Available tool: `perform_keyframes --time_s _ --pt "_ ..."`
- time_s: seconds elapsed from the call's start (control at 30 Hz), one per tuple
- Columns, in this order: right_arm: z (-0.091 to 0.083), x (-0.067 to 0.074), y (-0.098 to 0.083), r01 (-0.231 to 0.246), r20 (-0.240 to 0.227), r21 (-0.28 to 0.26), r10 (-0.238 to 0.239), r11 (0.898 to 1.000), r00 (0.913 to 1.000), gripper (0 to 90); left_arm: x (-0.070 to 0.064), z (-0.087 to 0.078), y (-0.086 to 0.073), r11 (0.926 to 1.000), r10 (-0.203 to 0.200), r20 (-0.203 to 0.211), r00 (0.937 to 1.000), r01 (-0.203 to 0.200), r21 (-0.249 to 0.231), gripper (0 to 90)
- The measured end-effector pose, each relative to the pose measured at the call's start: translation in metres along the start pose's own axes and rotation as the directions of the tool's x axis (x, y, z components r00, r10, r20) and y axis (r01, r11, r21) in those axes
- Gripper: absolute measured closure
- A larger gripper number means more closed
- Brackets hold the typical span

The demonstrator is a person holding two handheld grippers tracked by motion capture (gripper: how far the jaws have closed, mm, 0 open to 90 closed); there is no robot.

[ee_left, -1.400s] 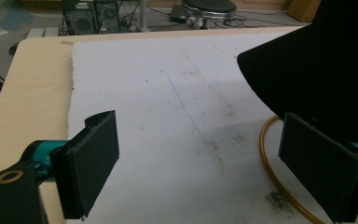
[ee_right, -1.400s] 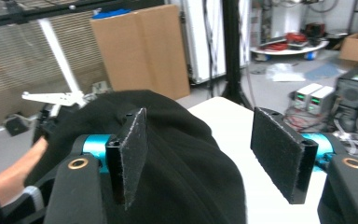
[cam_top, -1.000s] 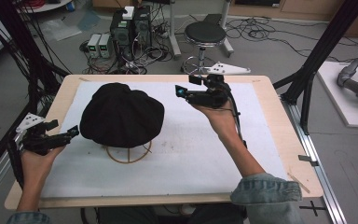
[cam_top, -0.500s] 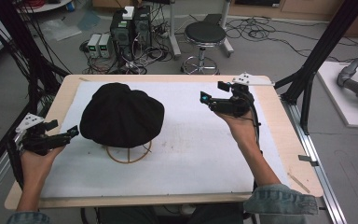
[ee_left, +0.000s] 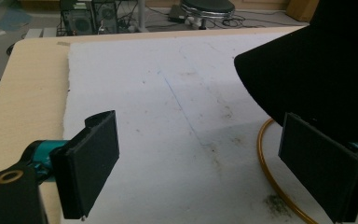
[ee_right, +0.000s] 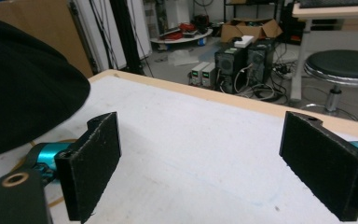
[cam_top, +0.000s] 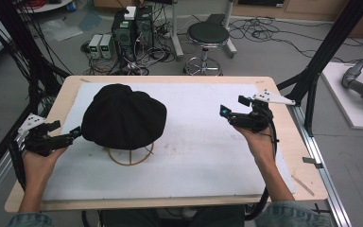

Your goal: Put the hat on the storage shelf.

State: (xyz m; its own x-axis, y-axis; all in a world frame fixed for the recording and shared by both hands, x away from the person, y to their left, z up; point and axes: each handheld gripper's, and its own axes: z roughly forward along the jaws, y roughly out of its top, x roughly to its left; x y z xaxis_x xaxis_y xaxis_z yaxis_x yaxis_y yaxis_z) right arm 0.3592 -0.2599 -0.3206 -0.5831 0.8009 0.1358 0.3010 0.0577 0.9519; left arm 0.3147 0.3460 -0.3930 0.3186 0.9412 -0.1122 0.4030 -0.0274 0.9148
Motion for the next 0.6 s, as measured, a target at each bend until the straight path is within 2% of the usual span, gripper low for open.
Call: perform_keyframes --time_s 0.2,0.27,0.33,0.4,0.53,0.6 --pt "-0.010 -0.007 -0.015 -0.001 0.034 0.002 0.001 1.000 0.9994 12.4 0.001 0.000 -0.001 1.0000 -0.001 -0.005 1.0000 0.001 0.001 12.5" --pt "-0.012 -0.009 -0.019 -0.003 0.054 0.030 0.001 1.000 0.9985 12.0 0.001 -0.001 -0.001 1.0000 -0.001 -0.004 1.0000 0.001 0.001 12.5" --pt "-0.016 -0.010 -0.024 0.004 0.066 0.017 -0.006 1.000 0.9978 12.0 0.001 -0.001 -0.001 1.0000 -0.001 -0.004 1.0000 0.001 0.002 12.5" --pt "-0.017 -0.011 -0.026 -0.002 0.065 0.014 0.001 1.000 0.9979 12.0 0.000 -0.002 -0.002 1.0000 0.003 -0.004 1.0000 -0.003 0.003 12.5" --pt "-0.025 -0.018 -0.045 -0.027 0.092 0.016 0.026 0.999 0.9954 12.0 0.001 -0.003 -0.002 1.0000 0.001 -0.004 1.0000 -0.001 -0.002 12.5" --pt "-0.029 -0.021 -0.054 -0.056 0.103 0.022 0.053 0.998 0.9933 12.0 0.001 -0.003 -0.002 1.0000 -0.001 -0.003 1.0000 0.001 -0.002 12.5"
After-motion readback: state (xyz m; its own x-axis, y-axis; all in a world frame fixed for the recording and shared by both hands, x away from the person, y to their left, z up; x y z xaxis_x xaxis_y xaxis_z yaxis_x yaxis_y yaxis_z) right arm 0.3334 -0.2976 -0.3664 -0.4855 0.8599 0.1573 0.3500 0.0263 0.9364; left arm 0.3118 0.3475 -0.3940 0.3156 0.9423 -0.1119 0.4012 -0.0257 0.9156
